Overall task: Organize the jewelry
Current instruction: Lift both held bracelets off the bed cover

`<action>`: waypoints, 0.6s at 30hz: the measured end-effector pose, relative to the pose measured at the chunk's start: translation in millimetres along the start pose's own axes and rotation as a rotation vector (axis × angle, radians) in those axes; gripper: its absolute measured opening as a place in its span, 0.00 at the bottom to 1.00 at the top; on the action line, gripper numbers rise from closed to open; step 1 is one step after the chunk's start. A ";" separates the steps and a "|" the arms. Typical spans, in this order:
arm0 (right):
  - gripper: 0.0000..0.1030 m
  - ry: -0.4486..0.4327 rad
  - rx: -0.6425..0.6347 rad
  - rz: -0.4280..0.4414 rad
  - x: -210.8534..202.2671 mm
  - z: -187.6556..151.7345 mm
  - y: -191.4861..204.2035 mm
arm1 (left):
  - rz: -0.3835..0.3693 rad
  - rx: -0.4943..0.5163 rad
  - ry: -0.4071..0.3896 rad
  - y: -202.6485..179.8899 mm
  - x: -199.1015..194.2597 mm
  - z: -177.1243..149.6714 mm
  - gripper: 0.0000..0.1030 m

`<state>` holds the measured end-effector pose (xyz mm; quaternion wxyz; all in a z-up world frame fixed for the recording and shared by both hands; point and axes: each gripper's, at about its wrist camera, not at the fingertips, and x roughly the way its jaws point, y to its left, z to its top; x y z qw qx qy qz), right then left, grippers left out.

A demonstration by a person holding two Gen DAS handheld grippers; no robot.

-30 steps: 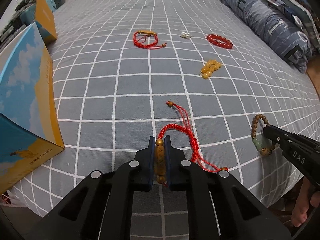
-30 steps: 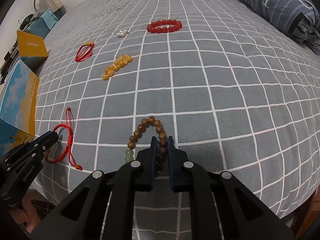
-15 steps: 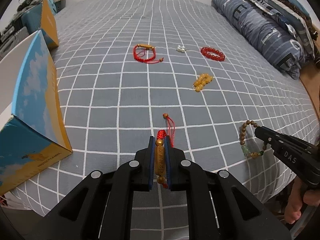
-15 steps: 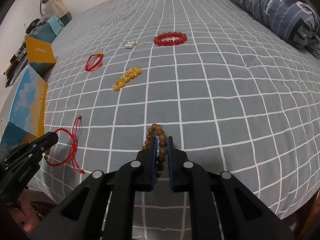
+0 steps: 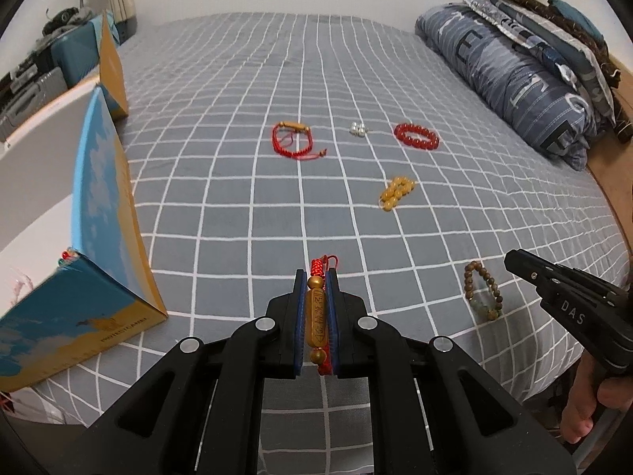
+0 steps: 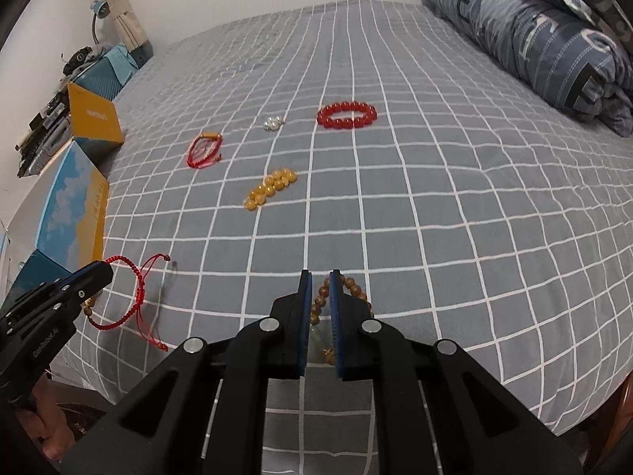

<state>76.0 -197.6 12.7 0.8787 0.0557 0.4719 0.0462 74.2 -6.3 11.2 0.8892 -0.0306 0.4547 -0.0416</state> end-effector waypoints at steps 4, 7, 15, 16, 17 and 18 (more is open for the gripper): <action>0.08 -0.007 -0.005 0.000 -3.3 1.7 1.7 | -0.005 0.000 -0.017 0.4 -7.1 2.0 0.08; 0.09 0.011 -0.005 -0.008 -0.5 2.3 -1.3 | -0.008 0.004 -0.031 -0.4 -11.3 2.6 0.08; 0.24 0.130 0.021 -0.066 31.5 -5.5 -16.4 | 0.000 0.007 -0.017 -0.8 -6.3 1.2 0.08; 0.24 0.145 0.024 -0.069 35.4 -6.8 -18.5 | 0.001 0.006 -0.016 -0.7 -5.9 1.1 0.08; 0.24 0.154 0.025 -0.070 38.0 -7.8 -20.5 | 0.001 0.006 -0.016 -0.2 -5.9 1.0 0.08; 0.25 0.166 0.027 -0.075 40.9 -9.1 -22.6 | 0.002 0.005 -0.016 0.0 -5.9 1.1 0.08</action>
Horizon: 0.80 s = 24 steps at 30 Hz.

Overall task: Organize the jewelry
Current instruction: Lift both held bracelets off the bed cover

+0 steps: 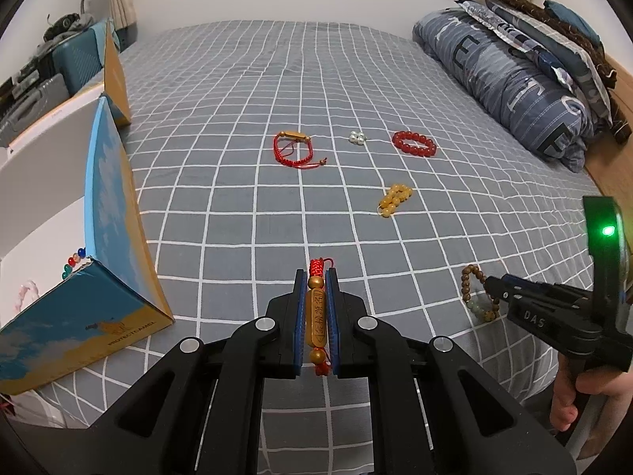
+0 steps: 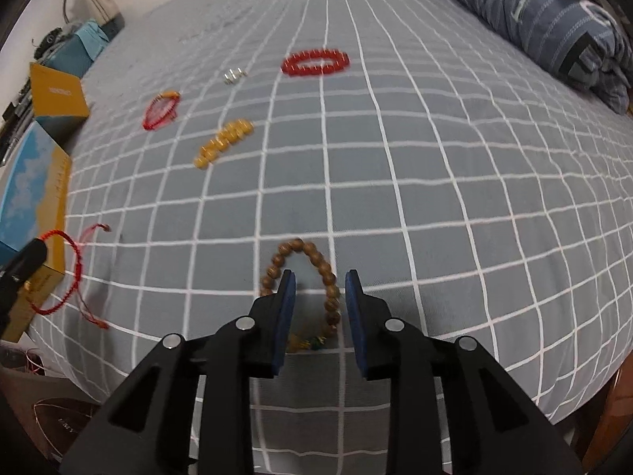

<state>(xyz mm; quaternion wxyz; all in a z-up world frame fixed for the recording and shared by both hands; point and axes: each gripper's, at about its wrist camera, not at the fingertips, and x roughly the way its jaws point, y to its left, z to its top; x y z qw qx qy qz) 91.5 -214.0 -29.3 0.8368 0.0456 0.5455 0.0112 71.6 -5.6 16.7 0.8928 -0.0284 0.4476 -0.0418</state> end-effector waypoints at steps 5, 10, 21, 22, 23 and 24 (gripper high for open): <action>0.25 0.056 0.008 -0.006 15.5 -3.2 -2.4 | 0.002 -0.001 0.003 0.5 0.9 -0.2 0.08; 0.10 0.073 0.012 0.001 19.0 -3.9 -1.0 | 0.003 -0.001 0.004 0.5 1.7 0.3 0.08; 0.07 -0.036 0.049 0.042 -11.3 2.2 -0.8 | 0.000 -0.006 -0.007 4.0 -1.2 2.1 0.08; 0.07 -0.051 0.050 0.046 -15.5 2.6 -0.2 | -0.001 -0.007 -0.008 4.2 -1.5 2.1 0.08; 0.07 -0.064 0.051 0.047 -18.8 3.5 0.8 | -0.001 -0.007 -0.009 4.5 -2.0 2.2 0.08; 0.07 -0.075 0.051 0.052 -21.2 4.6 1.3 | -0.003 -0.007 -0.011 4.7 -2.5 2.3 0.08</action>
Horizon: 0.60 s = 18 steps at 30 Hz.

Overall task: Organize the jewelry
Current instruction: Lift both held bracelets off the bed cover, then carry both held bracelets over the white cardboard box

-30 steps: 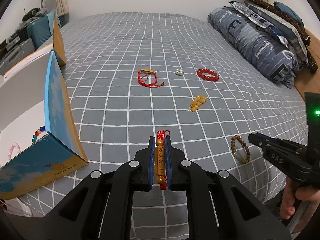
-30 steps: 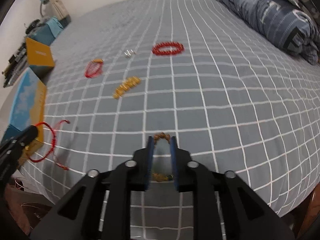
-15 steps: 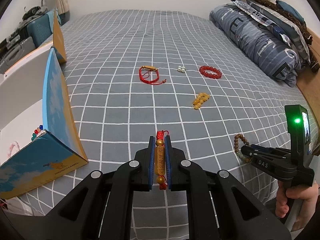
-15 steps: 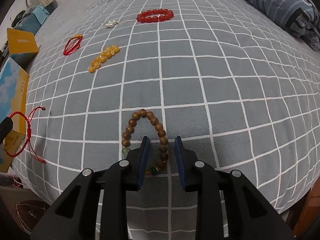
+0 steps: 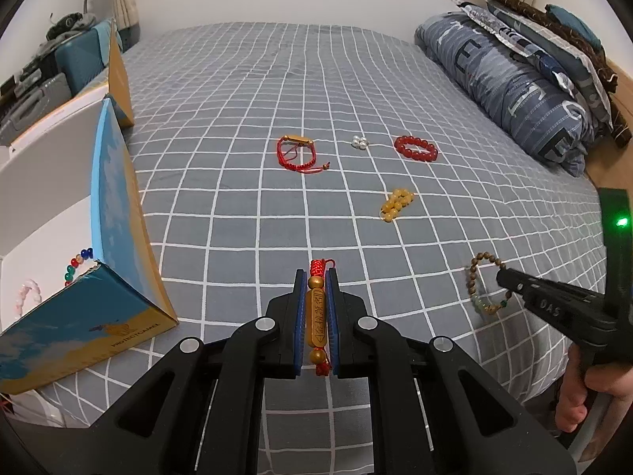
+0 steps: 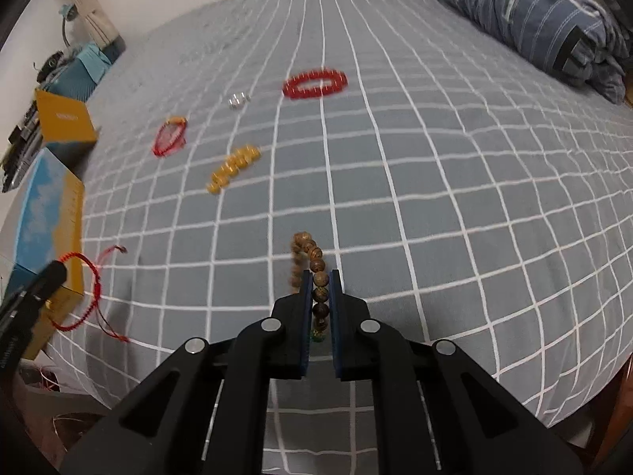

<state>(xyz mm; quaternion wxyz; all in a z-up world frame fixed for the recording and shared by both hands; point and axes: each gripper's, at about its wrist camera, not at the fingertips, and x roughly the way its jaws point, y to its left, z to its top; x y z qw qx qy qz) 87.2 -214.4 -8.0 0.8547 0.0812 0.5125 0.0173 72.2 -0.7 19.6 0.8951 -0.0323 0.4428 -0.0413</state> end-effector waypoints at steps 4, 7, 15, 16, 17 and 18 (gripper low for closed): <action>0.07 -0.052 -0.004 0.015 -11.5 3.1 3.5 | -0.003 -0.001 -0.009 0.6 -3.5 0.3 0.08; 0.07 -0.089 -0.008 0.020 -19.3 4.2 5.9 | -0.008 -0.003 -0.020 0.8 -6.9 0.5 0.08; 0.07 -0.168 -0.020 0.026 -35.7 7.0 14.1 | 0.010 0.001 -0.061 2.1 -19.1 4.2 0.08; 0.07 -0.179 -0.025 0.024 -38.0 7.7 16.7 | 0.014 0.001 -0.066 2.2 -20.4 4.7 0.08; 0.07 -0.188 -0.029 0.024 -39.9 7.8 17.7 | 0.025 0.004 -0.077 2.4 -22.2 5.1 0.08; 0.07 -0.203 -0.033 0.025 -42.5 8.2 20.0 | 0.035 0.006 -0.091 2.6 -24.3 5.7 0.08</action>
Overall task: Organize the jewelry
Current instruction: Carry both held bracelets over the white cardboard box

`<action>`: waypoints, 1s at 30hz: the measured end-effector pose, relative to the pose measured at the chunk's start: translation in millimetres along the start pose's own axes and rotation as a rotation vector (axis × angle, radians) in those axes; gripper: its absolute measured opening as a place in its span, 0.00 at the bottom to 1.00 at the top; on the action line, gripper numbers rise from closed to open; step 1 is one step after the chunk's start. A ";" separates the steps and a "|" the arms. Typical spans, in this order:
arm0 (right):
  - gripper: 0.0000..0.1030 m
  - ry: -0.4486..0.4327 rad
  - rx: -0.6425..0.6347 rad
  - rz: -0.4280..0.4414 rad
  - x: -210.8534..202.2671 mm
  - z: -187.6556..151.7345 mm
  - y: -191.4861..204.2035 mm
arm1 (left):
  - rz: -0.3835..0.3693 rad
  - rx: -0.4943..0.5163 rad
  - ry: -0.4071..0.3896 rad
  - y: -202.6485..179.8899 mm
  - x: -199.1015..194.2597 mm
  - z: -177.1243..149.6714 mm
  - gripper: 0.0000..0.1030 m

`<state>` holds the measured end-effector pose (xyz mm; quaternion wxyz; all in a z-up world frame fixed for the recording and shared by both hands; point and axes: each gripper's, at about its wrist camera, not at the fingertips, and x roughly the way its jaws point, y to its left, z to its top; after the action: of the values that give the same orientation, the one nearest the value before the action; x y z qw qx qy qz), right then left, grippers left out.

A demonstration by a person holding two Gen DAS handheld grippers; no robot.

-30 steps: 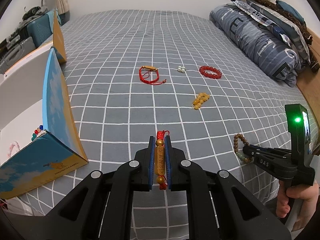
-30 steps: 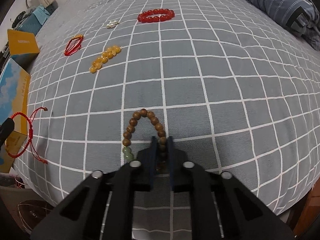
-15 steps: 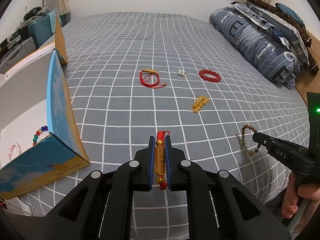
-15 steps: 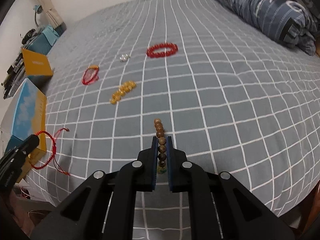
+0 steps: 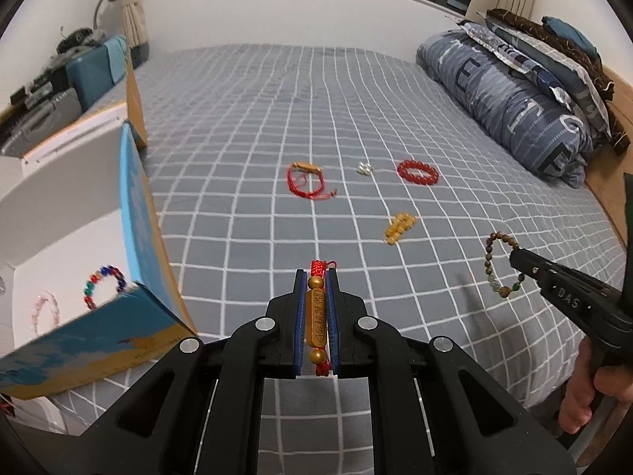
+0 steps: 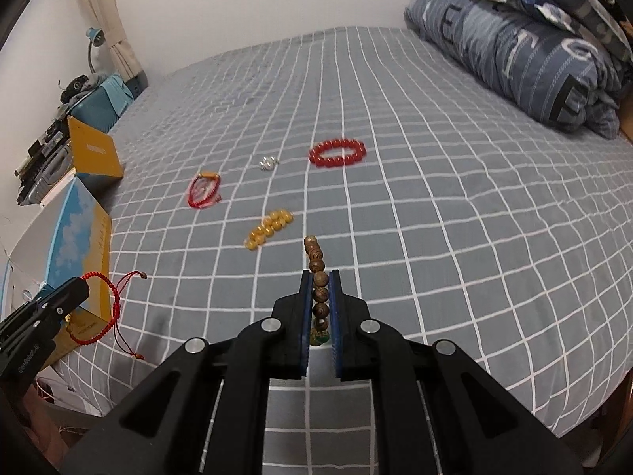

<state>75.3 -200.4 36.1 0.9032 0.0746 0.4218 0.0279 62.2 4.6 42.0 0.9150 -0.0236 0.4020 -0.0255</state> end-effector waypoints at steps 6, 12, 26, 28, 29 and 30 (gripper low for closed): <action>0.07 -0.069 -0.021 -0.016 -10.5 5.9 12.6 | 0.010 0.005 -0.057 2.2 -11.0 4.6 0.08; 0.07 -0.128 -0.040 -0.015 -17.8 13.9 25.6 | 0.031 0.017 -0.102 2.5 -21.2 7.1 0.09; 0.07 -0.207 -0.098 0.009 -32.1 24.6 65.7 | 0.056 0.005 -0.205 12.8 -47.5 23.4 0.09; 0.07 -0.214 -0.108 0.011 -33.4 27.6 73.5 | 0.061 0.000 -0.214 15.7 -50.0 26.7 0.09; 0.07 -0.216 -0.112 0.013 -33.8 29.1 76.6 | 0.064 -0.002 -0.219 17.1 -51.5 28.5 0.09; 0.07 -0.219 -0.118 0.016 -34.3 30.6 81.0 | 0.070 -0.003 -0.224 18.4 -53.0 30.0 0.09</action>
<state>77.8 -127.7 94.3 0.9464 0.0273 0.3176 0.0514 49.0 27.1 100.0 0.9544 -0.0136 0.2980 0.0101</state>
